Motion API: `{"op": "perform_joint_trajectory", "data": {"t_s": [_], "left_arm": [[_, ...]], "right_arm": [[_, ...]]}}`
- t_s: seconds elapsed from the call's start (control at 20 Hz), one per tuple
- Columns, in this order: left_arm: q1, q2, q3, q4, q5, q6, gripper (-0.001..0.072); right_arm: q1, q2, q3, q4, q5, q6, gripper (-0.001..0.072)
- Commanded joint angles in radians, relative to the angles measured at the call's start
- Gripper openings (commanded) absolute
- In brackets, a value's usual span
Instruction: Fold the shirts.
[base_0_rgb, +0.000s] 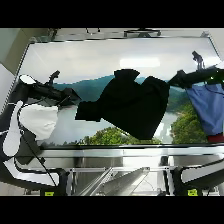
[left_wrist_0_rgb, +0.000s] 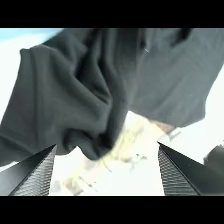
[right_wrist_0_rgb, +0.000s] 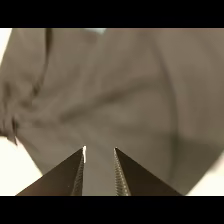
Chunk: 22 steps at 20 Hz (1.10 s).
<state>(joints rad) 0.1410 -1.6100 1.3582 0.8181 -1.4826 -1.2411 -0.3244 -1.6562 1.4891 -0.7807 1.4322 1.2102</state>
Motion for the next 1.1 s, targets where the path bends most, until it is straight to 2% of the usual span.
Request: {"op": "perform_joint_trajectory", "data": {"t_s": [0.0,0.15,0.2,0.25,0.3,0.35,0.5,0.7,0.75,0.8,0.85,0.95,1.0,1.05], "left_arm": [[-0.036,0.001,-0.013,0.007,-0.090,0.003,0.0673],[-0.119,0.001,-0.081,0.091,-0.073,0.021,0.0674],[-0.150,0.001,-0.096,0.111,-0.058,0.023,0.0674],[-0.175,0.001,-0.102,0.127,-0.048,0.029,0.0674],[-0.199,0.001,-0.100,0.159,-0.031,0.029,0.0674],[-0.223,0.001,-0.098,0.198,0.001,0.029,0.0673],[-0.279,0.001,-0.077,0.363,0.127,-0.001,0.0673],[-0.324,0.001,-0.063,0.465,0.140,-0.013,0.0671],[-0.333,0.001,-0.064,0.474,0.146,-0.013,0.0627],[-0.338,0.001,-0.064,0.473,0.163,-0.013,0.0533],[-0.338,0.001,-0.064,0.470,0.191,-0.013,0.0497],[-0.348,0.001,-0.064,0.465,0.241,-0.016,0.0495],[-0.352,0.001,-0.064,0.465,0.248,-0.016,0.0450],[-0.352,0.001,-0.064,0.465,0.246,-0.016,0.0227]], "right_arm": [[-0.023,0.201,-0.314,-0.103,0.058,0.018,0.0224],[-0.016,0.415,-0.657,-0.083,-0.010,0.018,0.0227],[-0.008,0.491,-0.768,-0.071,-0.068,0.018,0.0267],[0.000,0.549,-0.860,-0.055,-0.129,0.018,0.0418],[0.005,0.598,-0.948,-0.032,-0.190,0.018,0.0611],[0.004,0.627,-1.015,0.000,-0.239,0.018,0.0665],[0.004,0.633,-1.136,0.045,-0.317,0.018,0.0659],[0.025,0.589,-1.169,0.071,-0.333,0.016,0.0651],[0.054,0.579,-1.169,0.103,-0.354,0.005,0.0651],[0.090,0.568,-1.169,0.150,-0.383,-0.020,0.0650],[0.135,0.553,-1.169,0.207,-0.420,-0.042,0.0650],[0.217,0.519,-1.168,0.288,-0.487,-0.062,0.0650],[0.248,0.499,-1.168,0.314,-0.505,-0.063,0.0650],[0.274,0.481,-1.168,0.334,-0.512,-0.062,0.0647]]}}
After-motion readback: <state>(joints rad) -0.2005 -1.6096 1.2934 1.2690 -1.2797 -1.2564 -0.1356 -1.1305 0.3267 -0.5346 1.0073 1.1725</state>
